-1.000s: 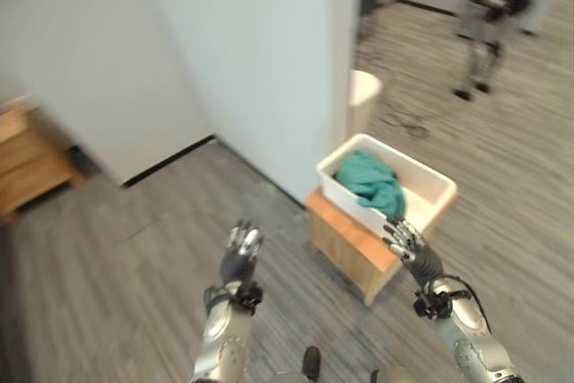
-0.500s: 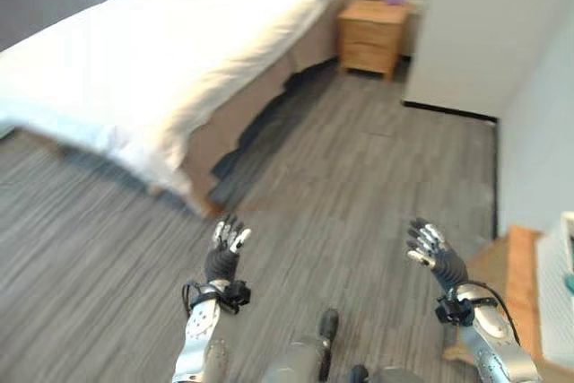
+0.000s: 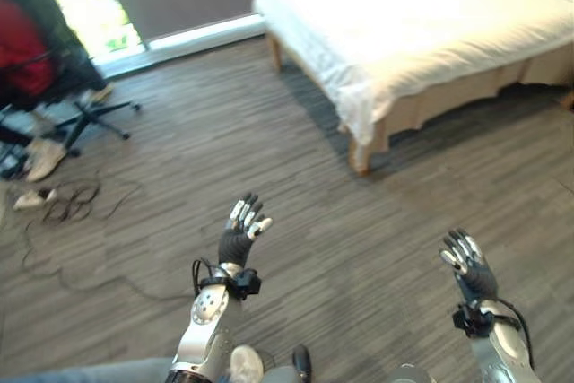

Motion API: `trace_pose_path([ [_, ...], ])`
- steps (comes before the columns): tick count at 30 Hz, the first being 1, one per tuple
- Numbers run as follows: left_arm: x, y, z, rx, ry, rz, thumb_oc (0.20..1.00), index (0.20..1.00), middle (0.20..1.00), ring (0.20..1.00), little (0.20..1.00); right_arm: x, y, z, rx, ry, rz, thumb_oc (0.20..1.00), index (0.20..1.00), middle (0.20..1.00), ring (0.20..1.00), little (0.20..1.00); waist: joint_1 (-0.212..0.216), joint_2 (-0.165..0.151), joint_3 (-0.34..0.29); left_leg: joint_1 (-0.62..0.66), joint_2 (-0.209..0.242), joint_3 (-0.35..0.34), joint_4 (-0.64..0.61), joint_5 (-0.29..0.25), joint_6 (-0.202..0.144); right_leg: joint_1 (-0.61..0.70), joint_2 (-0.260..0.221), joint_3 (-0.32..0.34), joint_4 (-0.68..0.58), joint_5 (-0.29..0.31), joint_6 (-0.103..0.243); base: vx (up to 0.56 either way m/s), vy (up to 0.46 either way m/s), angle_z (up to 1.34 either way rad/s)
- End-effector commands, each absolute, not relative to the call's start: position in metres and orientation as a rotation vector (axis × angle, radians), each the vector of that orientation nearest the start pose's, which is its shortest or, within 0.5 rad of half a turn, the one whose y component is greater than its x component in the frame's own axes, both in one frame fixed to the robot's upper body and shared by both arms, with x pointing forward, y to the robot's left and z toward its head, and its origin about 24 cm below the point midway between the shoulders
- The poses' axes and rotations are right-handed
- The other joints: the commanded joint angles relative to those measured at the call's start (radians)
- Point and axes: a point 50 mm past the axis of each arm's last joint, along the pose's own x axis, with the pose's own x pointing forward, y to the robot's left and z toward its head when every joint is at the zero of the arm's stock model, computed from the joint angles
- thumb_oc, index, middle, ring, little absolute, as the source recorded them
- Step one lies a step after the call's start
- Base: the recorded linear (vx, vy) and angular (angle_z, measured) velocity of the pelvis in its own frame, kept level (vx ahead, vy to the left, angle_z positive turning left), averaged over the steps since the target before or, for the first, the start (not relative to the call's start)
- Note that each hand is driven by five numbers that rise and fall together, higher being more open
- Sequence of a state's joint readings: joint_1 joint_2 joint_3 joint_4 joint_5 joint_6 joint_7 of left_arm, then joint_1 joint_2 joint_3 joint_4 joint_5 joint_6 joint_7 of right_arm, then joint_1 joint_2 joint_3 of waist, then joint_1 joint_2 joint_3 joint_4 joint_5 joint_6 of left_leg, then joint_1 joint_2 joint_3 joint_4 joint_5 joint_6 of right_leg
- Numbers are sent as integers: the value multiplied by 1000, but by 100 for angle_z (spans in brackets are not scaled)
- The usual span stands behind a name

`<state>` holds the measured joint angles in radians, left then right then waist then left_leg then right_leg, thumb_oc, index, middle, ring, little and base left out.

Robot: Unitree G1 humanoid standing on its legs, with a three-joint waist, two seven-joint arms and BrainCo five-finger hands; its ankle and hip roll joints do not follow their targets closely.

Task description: Pick up bed clothes into laundry basket.

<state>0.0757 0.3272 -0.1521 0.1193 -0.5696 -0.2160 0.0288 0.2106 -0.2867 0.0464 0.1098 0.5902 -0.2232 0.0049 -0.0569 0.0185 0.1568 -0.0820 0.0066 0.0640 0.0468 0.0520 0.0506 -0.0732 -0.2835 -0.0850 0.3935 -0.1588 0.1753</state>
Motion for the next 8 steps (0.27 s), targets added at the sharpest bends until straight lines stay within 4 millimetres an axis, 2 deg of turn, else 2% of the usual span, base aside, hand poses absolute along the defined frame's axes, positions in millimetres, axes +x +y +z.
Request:
trace_pose_path([
  [1,231,205,40,-242,-99,13,1000,1000,1000,1000,1000,205,-220,17,306,-12,-95,1000,1000,1000,1000,1000,-39,-6,-9,79,45,-44,-24,-96,-72,-7,139,130,-227,117,-31,-58,155,94],
  [2,231,213,43,-205,-116,50,1000,1000,1000,1000,1000,202,-217,10,265,33,-62,1000,1000,1000,1000,1000,1,-19,-12,68,23,-47,-14,-92,-68,13,91,6,-265,157,-28,-38,93,42],
  [5,231,213,40,-202,-107,66,1000,1000,1000,1000,1000,202,-215,8,295,41,-60,1000,1000,1000,1000,1000,-4,-25,-20,66,19,-67,-18,-87,-71,36,99,11,-296,151,-27,-25,-10,40],
  [6,227,215,35,-227,-94,112,1000,1000,1000,1000,1000,202,-213,7,302,52,-44,1000,1000,1000,1000,1000,14,-37,-36,75,17,-66,-20,-89,-73,64,91,-9,-325,156,-26,45,-40,81],
  [8,222,215,28,-251,-66,128,1000,1000,1000,1000,1000,201,-215,7,290,57,-41,1000,1000,1000,1000,1000,21,-47,-50,78,20,-70,-21,-91,-76,81,95,-13,-345,150,-29,42,-63,24],
])
